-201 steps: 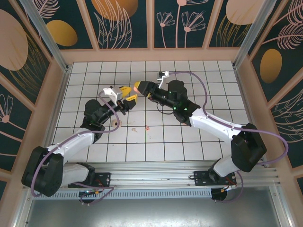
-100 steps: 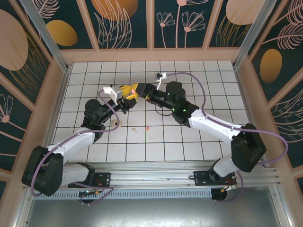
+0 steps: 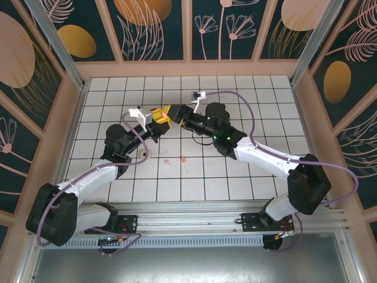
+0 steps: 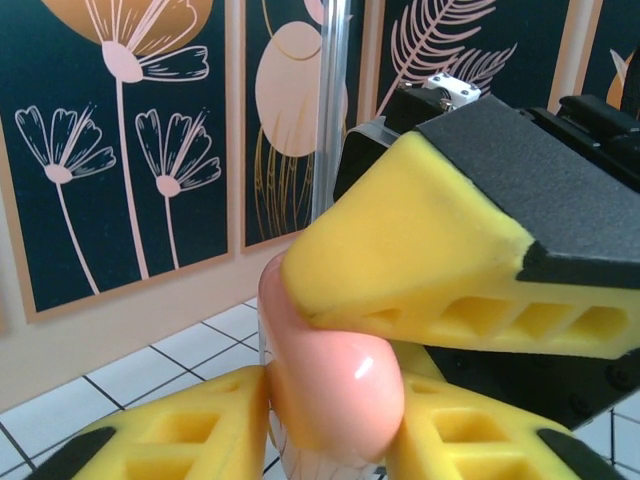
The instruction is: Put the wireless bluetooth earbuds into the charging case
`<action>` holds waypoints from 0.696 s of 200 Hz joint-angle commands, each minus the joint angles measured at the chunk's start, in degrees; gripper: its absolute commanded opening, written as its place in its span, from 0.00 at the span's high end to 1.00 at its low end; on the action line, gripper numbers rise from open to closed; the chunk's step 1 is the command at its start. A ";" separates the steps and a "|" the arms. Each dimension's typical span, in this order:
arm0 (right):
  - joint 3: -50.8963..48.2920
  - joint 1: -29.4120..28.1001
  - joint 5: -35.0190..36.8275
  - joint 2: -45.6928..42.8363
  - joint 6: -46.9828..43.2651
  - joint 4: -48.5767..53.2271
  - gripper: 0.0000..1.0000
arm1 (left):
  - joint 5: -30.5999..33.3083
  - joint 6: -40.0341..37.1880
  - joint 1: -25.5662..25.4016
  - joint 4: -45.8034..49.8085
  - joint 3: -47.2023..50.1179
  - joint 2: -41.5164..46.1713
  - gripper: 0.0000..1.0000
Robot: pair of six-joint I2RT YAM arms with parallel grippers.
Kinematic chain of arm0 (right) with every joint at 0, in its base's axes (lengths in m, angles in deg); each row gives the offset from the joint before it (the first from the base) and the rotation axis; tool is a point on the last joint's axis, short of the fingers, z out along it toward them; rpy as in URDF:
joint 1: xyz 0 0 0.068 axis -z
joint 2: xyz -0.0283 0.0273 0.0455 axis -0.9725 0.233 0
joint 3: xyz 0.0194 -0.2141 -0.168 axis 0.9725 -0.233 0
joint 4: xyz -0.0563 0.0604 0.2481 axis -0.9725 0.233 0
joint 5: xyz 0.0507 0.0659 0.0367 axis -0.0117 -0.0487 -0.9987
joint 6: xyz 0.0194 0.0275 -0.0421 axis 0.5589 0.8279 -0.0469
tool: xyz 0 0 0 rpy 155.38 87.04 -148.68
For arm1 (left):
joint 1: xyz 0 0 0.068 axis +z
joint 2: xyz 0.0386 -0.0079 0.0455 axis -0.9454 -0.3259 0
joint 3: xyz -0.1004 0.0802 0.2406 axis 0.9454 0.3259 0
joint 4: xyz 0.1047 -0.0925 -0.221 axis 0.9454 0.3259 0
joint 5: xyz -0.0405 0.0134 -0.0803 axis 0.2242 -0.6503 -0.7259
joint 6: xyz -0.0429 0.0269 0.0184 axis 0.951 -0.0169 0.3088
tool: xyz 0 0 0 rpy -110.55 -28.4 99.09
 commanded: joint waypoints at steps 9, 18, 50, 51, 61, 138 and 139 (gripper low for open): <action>0.68 -0.89 -1.05 0.43 -0.86 -1.09 0.46 | 0.00 1.10 0.12 -0.55 -1.91 1.38 0.76; 0.75 -0.89 -0.96 0.33 -1.18 -0.88 0.45 | -0.59 1.14 0.13 0.15 -2.28 1.32 0.78; 0.99 -0.58 0.00 -1.02 -4.72 1.93 0.28 | -2.85 2.04 0.15 1.39 -3.12 0.55 0.82; 0.99 -0.51 0.05 -1.12 -4.91 2.05 0.27 | -2.89 2.07 0.13 1.38 -3.08 0.53 0.82; 0.90 -0.20 0.68 -2.37 -7.02 3.21 0.22 | -3.11 2.58 0.13 1.38 -3.08 0.37 0.81; -3.41 9.30 -5.80 -12.87 -24.64 8.23 0.18 | -6.00 7.08 0.19 -0.10 -4.45 -1.70 0.81; -3.45 9.39 -5.97 -12.97 -24.98 8.28 0.18 | -6.09 7.19 0.20 -0.20 -4.45 -1.73 0.81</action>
